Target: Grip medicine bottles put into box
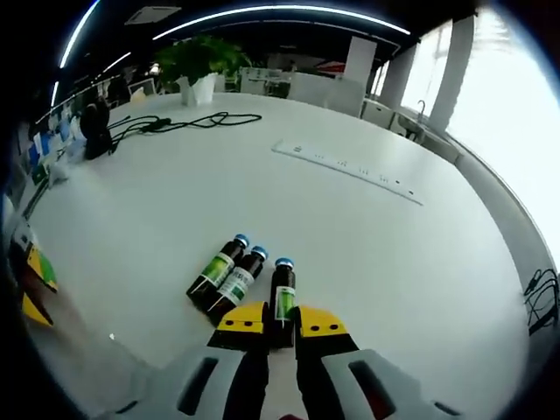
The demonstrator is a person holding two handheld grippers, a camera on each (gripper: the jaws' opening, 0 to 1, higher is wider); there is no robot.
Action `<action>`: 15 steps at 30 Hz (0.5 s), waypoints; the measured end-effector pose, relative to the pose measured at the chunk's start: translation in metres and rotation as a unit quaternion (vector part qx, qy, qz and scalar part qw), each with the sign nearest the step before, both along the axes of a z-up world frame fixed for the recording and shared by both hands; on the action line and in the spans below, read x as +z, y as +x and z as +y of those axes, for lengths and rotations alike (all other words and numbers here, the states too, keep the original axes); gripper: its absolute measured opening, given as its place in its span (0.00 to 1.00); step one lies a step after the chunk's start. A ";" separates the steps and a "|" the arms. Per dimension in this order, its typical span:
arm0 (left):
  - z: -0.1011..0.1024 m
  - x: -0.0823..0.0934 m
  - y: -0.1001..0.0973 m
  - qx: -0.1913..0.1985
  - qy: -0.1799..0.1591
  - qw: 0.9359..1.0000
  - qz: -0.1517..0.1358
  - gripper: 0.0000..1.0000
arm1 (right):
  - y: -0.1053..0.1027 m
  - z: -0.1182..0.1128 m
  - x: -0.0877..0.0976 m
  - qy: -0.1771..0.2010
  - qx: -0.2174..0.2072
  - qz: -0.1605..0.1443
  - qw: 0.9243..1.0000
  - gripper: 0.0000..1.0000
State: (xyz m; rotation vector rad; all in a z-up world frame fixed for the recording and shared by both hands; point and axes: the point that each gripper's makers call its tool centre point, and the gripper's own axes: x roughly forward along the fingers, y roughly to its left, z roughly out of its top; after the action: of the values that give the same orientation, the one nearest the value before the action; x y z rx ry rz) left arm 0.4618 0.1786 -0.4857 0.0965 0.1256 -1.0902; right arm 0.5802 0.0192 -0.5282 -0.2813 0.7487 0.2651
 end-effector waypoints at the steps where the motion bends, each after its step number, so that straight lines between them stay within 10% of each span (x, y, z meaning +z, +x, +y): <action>1: 0.000 -0.001 0.000 -0.001 0.000 1.000 0.001 0.11 | 0.000 0.000 0.000 0.002 -0.001 0.001 1.000 0.07; 15: 0.000 0.002 0.000 -0.001 -0.007 1.000 0.004 0.11 | -0.006 -0.002 0.011 -0.013 0.004 -0.008 1.000 0.07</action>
State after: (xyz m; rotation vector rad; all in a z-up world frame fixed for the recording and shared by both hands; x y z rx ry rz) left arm 0.4614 0.1782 -0.4837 0.0789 0.1245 -1.0936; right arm 0.5743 0.0172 -0.5172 -0.3095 0.7364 0.2602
